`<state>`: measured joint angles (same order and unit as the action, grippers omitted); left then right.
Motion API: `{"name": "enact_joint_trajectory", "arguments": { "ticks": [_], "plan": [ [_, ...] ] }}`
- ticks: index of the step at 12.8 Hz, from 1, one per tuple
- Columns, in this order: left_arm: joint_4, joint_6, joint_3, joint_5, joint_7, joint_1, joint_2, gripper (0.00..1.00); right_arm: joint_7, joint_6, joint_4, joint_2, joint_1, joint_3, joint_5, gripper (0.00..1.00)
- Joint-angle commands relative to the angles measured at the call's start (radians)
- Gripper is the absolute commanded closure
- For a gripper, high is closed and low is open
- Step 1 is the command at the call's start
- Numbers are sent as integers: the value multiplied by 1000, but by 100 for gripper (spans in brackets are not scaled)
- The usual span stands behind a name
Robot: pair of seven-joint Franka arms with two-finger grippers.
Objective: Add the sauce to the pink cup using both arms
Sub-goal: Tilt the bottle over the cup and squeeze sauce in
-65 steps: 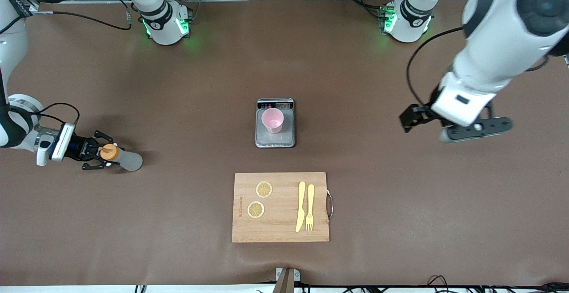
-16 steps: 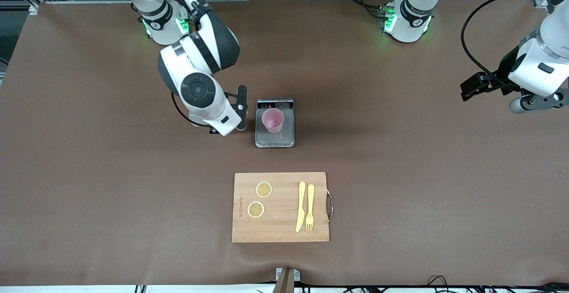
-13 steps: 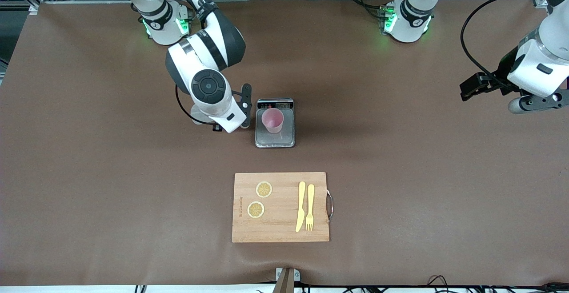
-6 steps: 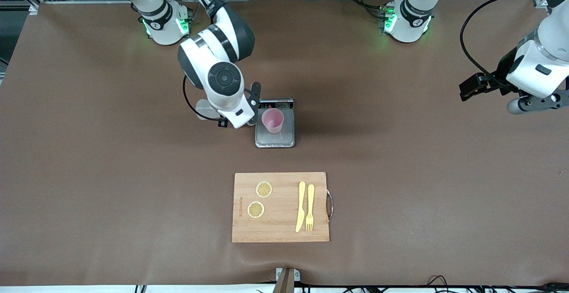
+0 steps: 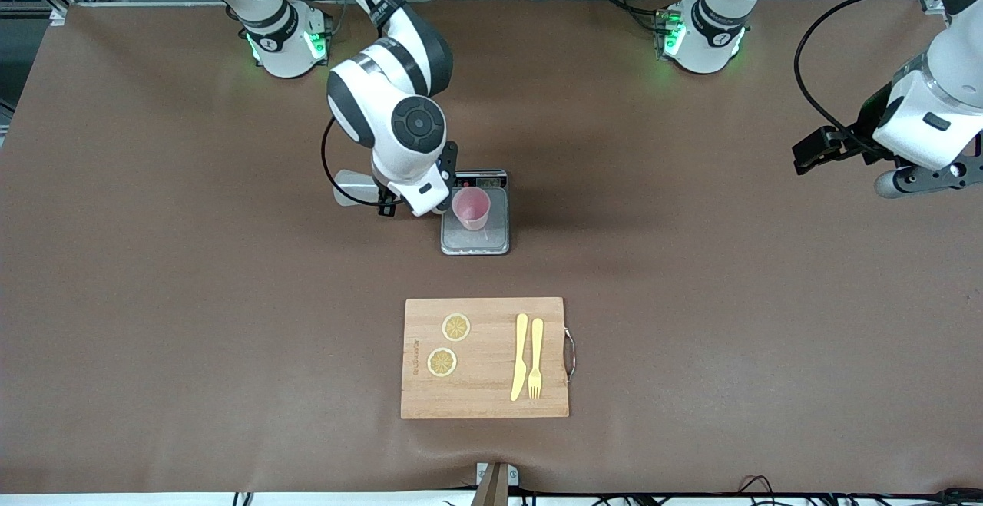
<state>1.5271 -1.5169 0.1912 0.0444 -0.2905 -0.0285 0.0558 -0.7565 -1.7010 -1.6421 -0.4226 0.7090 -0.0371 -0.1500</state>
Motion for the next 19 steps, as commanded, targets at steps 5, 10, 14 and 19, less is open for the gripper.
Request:
{"name": "enact_joint_trajectory", "arguments": {
  "ticks": [5,10,14,19],
  "plan": [
    [22,-11,1,-11,11,-5,-21,0,39,96,39,13,43,-9,-48,100],
    [24,-20,1,-11,11,-4,-16,0,144,95,56,-5,35,-9,-97,100],
    [34,-28,2,-11,11,-4,-16,0,161,95,65,-42,41,-9,-112,100],
    [36,-29,8,-11,10,-2,-16,0,161,96,68,-62,43,19,-155,100]
  ]
}}
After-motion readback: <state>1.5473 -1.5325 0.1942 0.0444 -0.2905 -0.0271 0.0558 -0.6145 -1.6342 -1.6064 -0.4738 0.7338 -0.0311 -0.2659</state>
